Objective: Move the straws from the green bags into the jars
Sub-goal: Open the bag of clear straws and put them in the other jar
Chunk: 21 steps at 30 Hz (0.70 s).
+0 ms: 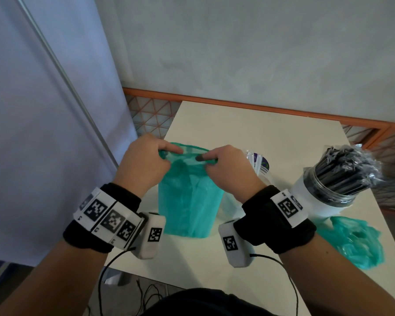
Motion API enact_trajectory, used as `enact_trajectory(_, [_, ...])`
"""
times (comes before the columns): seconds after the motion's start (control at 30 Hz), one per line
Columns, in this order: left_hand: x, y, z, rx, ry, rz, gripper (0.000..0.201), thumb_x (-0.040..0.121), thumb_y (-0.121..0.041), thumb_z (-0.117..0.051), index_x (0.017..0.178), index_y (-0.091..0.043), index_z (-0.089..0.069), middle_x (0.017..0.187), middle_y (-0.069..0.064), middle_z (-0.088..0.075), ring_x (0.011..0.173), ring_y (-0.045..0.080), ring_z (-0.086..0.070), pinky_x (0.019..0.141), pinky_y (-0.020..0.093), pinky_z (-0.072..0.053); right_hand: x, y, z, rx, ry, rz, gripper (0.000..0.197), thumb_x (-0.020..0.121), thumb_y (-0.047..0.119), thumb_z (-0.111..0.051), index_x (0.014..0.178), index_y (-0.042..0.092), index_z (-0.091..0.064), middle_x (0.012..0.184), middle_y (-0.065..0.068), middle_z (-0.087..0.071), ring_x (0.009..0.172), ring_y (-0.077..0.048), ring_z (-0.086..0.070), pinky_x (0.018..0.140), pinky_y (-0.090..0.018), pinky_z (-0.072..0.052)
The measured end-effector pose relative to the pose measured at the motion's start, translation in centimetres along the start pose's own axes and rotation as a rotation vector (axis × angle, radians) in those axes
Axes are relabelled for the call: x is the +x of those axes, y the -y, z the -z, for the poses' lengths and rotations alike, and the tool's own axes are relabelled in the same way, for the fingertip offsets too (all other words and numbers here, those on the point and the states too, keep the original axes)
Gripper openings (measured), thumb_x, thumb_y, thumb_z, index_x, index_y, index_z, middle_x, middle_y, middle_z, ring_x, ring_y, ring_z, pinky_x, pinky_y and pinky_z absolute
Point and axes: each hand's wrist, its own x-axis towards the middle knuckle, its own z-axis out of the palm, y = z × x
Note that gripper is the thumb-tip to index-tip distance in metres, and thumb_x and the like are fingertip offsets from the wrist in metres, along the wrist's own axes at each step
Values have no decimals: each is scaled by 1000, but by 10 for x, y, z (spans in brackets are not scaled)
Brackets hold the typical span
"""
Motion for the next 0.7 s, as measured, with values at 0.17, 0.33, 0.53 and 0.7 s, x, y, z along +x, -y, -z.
enact_trajectory(0.17, [-9, 9, -1, 87, 330, 51, 64, 78, -3, -61, 133, -35, -54, 125, -1, -48, 115, 19, -51, 97, 31, -44, -7, -15, -3, -264, 181, -7, 69, 82, 2, -42, 138, 42, -47, 120, -8, -42, 107, -32, -46, 90, -36, -49])
enact_trajectory(0.33, [-10, 12, -6, -11, 535, 156, 74, 84, 2, -56, 148, -29, -33, 141, 6, -41, 113, 21, -49, 93, 29, -47, -1, -19, -9, 232, 341, -124, 72, 84, -10, -28, 140, 28, -50, 127, -7, -50, 84, -34, -65, 50, -32, -60])
enact_trajectory(0.53, [-14, 23, -23, -484, 490, 610, 34, 93, -3, -41, 108, -22, -65, 98, 5, -56, 81, 14, -52, 54, 21, -50, -2, -25, -20, 654, 398, -471, 29, 93, -1, -36, 99, 4, -64, 95, -11, -52, 72, -22, -52, 41, -28, -53])
enact_trajectory(0.7, [-21, 35, -29, -616, 486, 810, 25, 94, -34, -48, 92, -10, -55, 76, 9, -45, 43, 17, -47, 41, 23, -50, -7, -26, -26, 481, 497, -543, 28, 99, 17, -30, 94, -2, -50, 73, -17, -49, 51, -31, -57, 62, -48, -60])
